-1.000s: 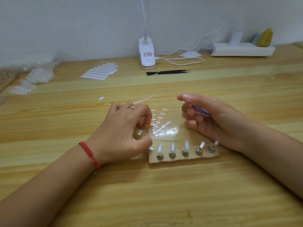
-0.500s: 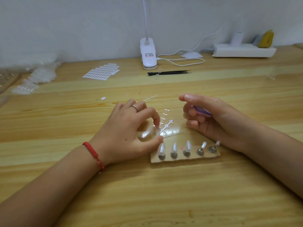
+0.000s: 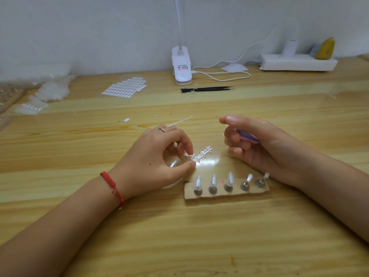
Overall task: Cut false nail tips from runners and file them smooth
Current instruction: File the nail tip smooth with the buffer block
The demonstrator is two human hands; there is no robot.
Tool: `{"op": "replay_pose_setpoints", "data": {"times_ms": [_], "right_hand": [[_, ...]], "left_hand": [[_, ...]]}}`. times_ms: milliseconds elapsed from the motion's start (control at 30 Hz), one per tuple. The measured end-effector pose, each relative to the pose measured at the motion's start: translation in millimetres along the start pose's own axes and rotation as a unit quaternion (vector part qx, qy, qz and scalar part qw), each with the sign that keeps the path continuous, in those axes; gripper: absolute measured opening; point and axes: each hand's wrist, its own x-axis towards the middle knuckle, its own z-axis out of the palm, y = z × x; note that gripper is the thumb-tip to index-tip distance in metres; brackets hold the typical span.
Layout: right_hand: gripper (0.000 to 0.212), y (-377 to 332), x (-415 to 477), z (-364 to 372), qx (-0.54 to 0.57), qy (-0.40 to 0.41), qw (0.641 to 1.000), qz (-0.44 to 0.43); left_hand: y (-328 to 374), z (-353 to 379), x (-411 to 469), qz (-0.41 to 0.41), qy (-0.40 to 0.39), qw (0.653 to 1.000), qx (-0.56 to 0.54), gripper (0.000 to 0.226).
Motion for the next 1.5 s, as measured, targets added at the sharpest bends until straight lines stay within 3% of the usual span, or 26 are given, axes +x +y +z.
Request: {"op": "replay_pose_setpoints", "data": {"times_ms": [367, 533, 667, 833, 1033, 1233, 1400, 1500], "right_hand": [[0.014, -1.0, -1.8, 2.5, -0.004, 0.009, 1.0, -0.001], [0.014, -1.1, -1.2, 2.3, -0.001, 0.007, 1.0, 0.003], [0.015, -0.8, -1.0, 2.6, 0.005, 0.007, 1.0, 0.002], [0.018, -0.1, -1.3, 6.4, -0.028, 0.025, 0.999, -0.004], [0.041, -3.4, -6.1, 14.1, -0.149, 0.012, 0.989, 0.014], [0.021, -4.2, -8.4, 12.2, -0.125, -0.022, 0.992, 0.006], [0.017, -1.0, -6.3, 12.5, -0.091, 0.022, 0.995, -0.016], [0.015, 1.3, -5.0, 14.3, -0.102, 0.046, 0.993, -0.031]], "left_hand": [[-0.6, 0.6, -0.9, -0.009, 0.018, 1.0, 0.001, 0.027], [0.7, -2.9, 1.0, -0.047, 0.039, 0.985, -0.164, 0.021], [7.8, -8.1, 6.5, -0.093, 0.132, 0.939, -0.303, 0.026], [15.5, -5.5, 8.2, -0.071, 0.204, 0.938, -0.271, 0.014], [25.6, 2.1, 4.3, 0.029, 0.175, 0.964, -0.199, 0.015], [26.1, 2.6, 4.7, 0.042, 0.178, 0.974, -0.13, 0.021], [24.4, 7.1, 4.8, -0.078, 0.172, 0.951, -0.244, 0.037], [21.6, 9.2, 5.1, -0.153, 0.116, 0.93, -0.314, 0.036]]}}
